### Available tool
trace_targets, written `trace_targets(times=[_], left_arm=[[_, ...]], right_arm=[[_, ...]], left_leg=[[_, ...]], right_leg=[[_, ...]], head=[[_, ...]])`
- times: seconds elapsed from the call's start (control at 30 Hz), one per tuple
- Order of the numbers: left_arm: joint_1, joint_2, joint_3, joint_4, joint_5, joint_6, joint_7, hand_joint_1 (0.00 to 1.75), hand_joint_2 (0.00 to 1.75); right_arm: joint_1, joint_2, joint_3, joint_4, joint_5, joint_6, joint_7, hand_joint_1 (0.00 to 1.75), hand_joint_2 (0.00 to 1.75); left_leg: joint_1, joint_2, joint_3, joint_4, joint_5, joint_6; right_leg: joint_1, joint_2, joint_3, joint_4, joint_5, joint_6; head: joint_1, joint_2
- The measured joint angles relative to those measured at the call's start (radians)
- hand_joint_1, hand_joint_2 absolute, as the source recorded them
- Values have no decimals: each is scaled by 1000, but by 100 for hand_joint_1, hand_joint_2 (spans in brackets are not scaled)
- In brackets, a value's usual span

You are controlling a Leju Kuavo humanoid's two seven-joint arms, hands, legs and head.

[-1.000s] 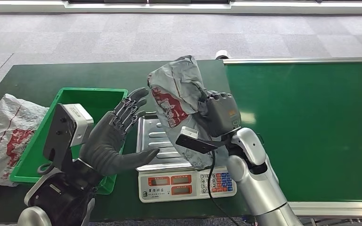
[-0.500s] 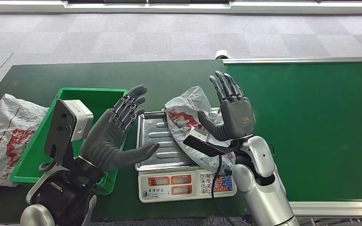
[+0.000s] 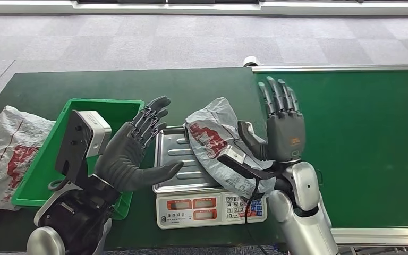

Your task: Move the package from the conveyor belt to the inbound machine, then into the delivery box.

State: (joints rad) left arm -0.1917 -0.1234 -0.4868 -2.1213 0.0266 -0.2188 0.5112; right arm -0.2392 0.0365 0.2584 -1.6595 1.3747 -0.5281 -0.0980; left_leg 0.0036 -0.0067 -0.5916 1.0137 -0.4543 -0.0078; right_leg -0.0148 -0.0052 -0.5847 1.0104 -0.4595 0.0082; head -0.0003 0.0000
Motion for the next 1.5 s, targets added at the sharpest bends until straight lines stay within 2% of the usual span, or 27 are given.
trace_targets(times=[0.07,0.13,0.2,0.33,0.43,0.53,0.63,0.73,0.8,0.87,0.93,1.1,1.27,1.3,1.4,1.43,1.5], left_arm=[[-4,-4,0,15,6,-28,0,0,175],[-17,-10,-1,49,-4,-43,0,0,175],[-49,-13,-15,118,-51,-7,0,0,175],[-156,-22,-100,358,-230,196,0,0,175],[-229,-60,-176,582,-403,324,0,0,175],[-283,-119,-236,769,-516,373,0,0,175],[-311,-154,-267,881,-548,385,0,0,175],[-334,-179,-285,969,-596,415,0,0,175],[-344,-199,-296,1028,-629,433,0,0,175],[-357,-211,-312,1094,-663,450,0,0,175],[-366,-213,-329,1161,-696,468,0,0,175],[-375,-214,-395,1299,-759,493,-1,0,175],[-382,-215,-496,1391,-790,489,-3,0,175],[-386,-215,-510,1402,-792,489,-4,12,175],[-392,-215,-545,1434,-792,492,-8,142,175],[-392,-215,-556,1443,-791,492,-15,174,175],[-393,-215,-576,1459,-788,491,-43,175,175]], right_arm=[[30,4,-40,-82,120,-128,-3,0,175],[52,23,-99,-223,175,-164,-75,0,175],[55,49,-150,-390,187,-172,-146,0,175],[38,79,-162,-660,194,-175,-202,0,175],[5,85,-143,-749,196,-172,-191,0,175],[-26,86,-128,-762,197,-171,-170,0,175],[-42,85,-123,-766,186,-171,-170,0,175],[-50,89,-123,-766,151,-170,-210,0,175],[-48,113,-127,-759,73,-169,-320,0,175],[-41,161,-147,-741,-42,-168,-484,0,175],[-34,202,-169,-718,-105,-167,-577,0,175],[-32,257,-180,-662,-127,-164,-597,0,175],[-34,263,-188,-625,-146,-163,-599,0,175],[-34,264,-190,-619,-147,-163,-599,0,175],[-34,265,-196,-607,-153,-163,-599,0,175],[-34,265,-199,-604,-156,-163,-599,0,175],[-34,265,-203,-598,-161,-163,-599,0,175]], left_leg=[[-1,0,0,0,0,0],[-1,0,-1,0,-1,1],[-1,0,-1,0,-1,1],[-1,0,0,0,-1,1],[-1,3,0,1,-1,2],[-2,5,0,2,0,3],[-3,6,-1,2,0,4],[-3,7,-1,2,0,4],[-2,7,-1,2,0,4],[-2,8,0,2,0,3],[-2,11,0,2,0,3],[-2,12,0,1,0,3],[-2,12,0,2,-1,4],[-2,11,0,2,-1,4],[-2,11,2,2,-2,5],[-2,11,2,2,-2,6],[-2,11,4,2,-3,6]], right_leg=[[-1,0,-1,0,0,0],[-1,0,-1,0,0,0],[-2,0,-1,0,0,1],[-1,0,0,0,0,2],[-2,2,0,0,2,3],[-2,5,-1,0,4,5],[-3,7,-1,0,4,5],[-3,7,-1,0,4,5],[-2,7,-2,0,4,5],[-2,9,-2,0,4,5],[-2,11,-3,0,4,5],[-2,12,-4,0,4,5],[-2,11,-2,0,4,5],[-2,11,-2,-1,4,5],[-2,11,0,-1,3,6],[-2,11,1,-1,3,6],[-2,10,3,-1,2,6]], head=[[0,0],[0,0],[0,0],[0,0],[0,0],[0,0],[0,0],[0,0],[0,0],[0,0],[0,0],[0,0],[0,0],[0,0],[0,0],[0,0],[0,0]])
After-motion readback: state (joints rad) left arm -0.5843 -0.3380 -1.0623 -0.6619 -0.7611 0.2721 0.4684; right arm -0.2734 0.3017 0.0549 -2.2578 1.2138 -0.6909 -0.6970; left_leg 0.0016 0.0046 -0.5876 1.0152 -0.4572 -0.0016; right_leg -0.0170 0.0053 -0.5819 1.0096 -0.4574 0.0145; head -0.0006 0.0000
